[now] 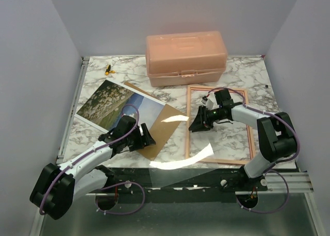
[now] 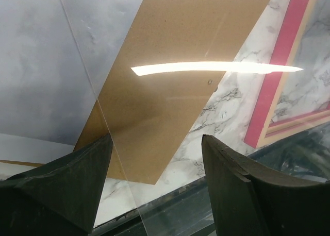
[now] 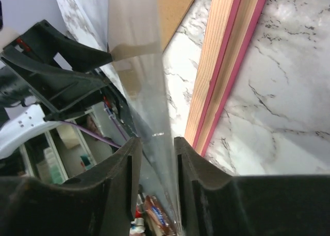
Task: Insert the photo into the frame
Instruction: Pick up the photo frame item at the center of the board.
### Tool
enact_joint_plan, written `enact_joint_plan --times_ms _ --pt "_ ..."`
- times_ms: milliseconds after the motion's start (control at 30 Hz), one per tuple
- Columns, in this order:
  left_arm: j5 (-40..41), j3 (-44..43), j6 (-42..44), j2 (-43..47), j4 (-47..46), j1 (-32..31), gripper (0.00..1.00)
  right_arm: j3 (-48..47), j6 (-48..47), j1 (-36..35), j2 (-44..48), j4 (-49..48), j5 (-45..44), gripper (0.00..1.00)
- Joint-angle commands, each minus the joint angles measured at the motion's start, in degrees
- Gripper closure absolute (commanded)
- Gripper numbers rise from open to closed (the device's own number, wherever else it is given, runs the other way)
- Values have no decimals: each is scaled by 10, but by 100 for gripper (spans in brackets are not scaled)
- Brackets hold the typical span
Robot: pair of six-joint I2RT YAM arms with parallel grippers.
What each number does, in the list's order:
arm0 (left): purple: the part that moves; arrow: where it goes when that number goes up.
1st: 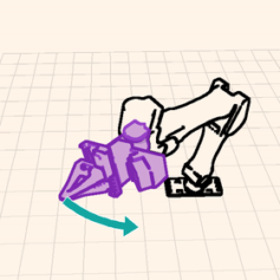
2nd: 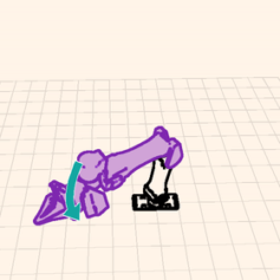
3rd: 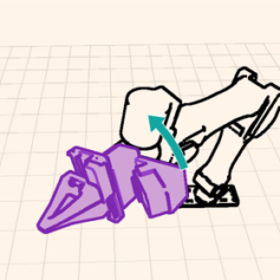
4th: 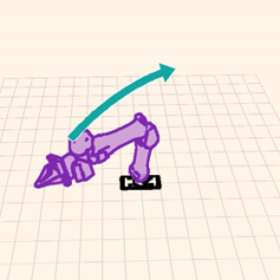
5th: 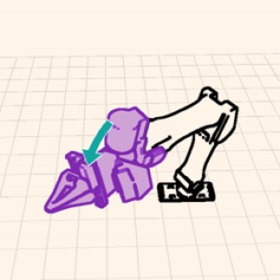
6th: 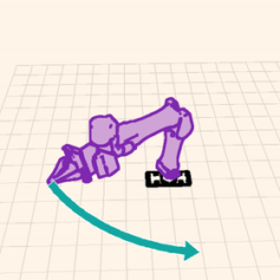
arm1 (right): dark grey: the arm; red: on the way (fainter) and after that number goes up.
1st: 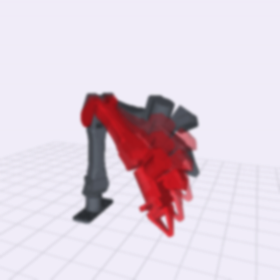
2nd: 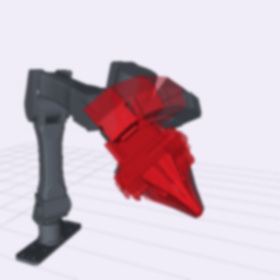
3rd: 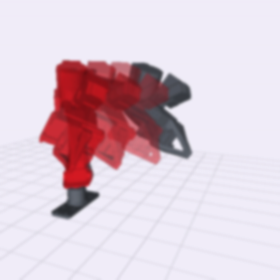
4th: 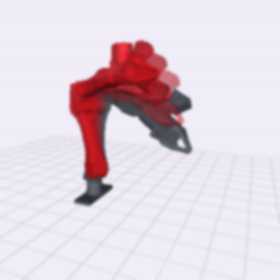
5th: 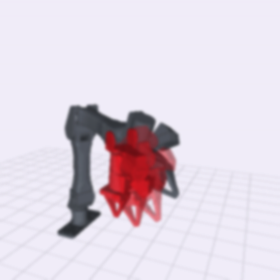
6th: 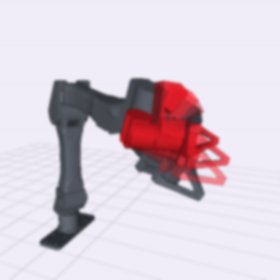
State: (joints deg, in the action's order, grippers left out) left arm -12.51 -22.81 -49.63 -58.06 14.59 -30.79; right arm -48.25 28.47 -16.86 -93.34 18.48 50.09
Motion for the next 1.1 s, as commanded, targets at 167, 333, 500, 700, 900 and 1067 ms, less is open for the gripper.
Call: enact_joint_plan --times_ms 167,333,500,700,900,1067 --pt "-1 6 5 8 19 -6 28 -20 -15 -2 36 43 -18 99" --pt "6 -18 13 45 55 -12 28 -56 -8 -2 101 87 -62 100" --pt "11 -42 13 70 73 -18 26 -120 3 -3 187 141 -135 100" --pt "19 -80 8 41 76 -40 25 -213 16 -2 295 174 -184 100" --pt "36 -140 -6 -48 63 -95 25 -307 -1 -3 361 207 -286 100" --pt "47 -217 -18 -148 52 -152 26 -344 -8 -2 421 213 -424 99"
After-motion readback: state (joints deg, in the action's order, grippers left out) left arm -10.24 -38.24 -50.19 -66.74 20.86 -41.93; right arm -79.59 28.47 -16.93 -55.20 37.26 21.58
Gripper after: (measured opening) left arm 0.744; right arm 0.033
